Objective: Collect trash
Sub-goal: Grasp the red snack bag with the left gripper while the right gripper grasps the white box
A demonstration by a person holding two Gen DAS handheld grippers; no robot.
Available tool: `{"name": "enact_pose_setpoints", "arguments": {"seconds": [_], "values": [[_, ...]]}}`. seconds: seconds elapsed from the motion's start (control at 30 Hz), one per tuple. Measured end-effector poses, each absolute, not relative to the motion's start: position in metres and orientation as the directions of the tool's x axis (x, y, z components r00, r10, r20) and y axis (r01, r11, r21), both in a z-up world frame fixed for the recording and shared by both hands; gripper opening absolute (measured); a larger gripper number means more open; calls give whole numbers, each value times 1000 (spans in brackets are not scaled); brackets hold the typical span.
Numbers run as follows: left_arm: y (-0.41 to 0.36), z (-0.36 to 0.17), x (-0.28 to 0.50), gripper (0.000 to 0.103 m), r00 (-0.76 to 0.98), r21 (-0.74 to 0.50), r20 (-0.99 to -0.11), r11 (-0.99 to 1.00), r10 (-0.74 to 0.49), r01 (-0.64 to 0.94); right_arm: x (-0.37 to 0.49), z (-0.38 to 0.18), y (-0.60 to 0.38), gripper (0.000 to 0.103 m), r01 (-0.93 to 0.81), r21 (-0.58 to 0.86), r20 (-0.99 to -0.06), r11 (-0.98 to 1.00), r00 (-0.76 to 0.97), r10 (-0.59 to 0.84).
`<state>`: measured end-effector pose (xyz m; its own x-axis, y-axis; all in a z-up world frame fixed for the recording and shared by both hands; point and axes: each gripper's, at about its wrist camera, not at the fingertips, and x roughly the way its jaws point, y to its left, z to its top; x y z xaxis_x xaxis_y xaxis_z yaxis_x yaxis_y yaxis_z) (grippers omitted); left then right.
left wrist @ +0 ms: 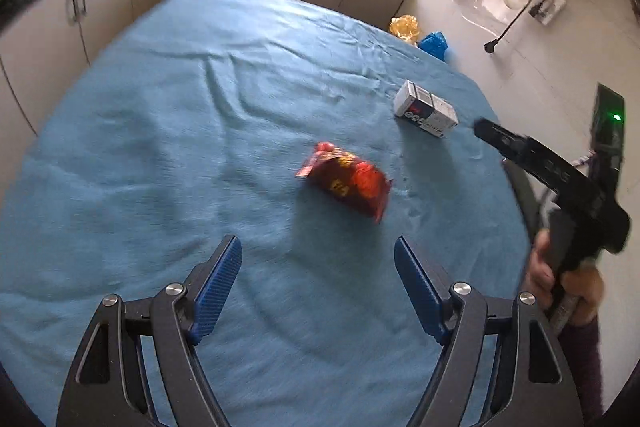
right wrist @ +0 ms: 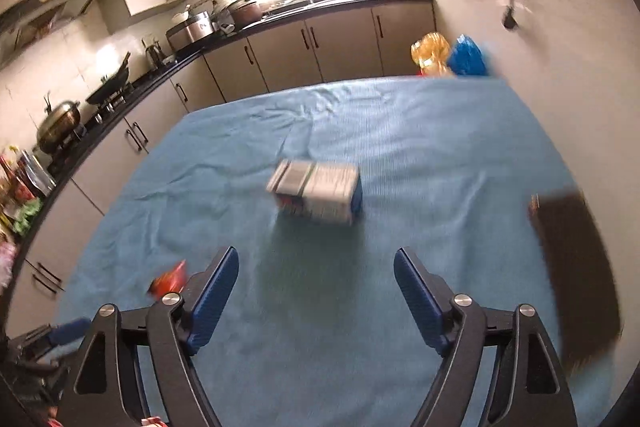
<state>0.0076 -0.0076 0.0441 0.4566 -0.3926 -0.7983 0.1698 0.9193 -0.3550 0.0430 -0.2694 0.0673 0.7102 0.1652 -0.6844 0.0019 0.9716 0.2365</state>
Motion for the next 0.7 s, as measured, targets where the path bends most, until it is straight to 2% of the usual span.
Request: {"name": "enact_pose_setpoints", "arguments": {"seconds": [0.17,0.3,0.6,0.67,0.7], "values": [[-22,27,32,77,390,-460,-787,876,-478,145,99,68,-261,88,-108,86,-717,990,684,136],[-40,20,50,77,351,-486,-792,863,-500,135,136,54,-257,89,-184,40,-758,982,635,150],[-75,23,65,77,346,-381,-834,903,-429,199,151,30,-258,89,-237,154,-789,959,555,263],[-80,23,66,77,350,-370,-836,905,-423,209,147,26,-253,85,-246,147,-797,958,545,262],[-83,22,66,77,350,-367,-837,906,-420,210,144,23,-251,78,-250,140,-800,958,542,258]]}}
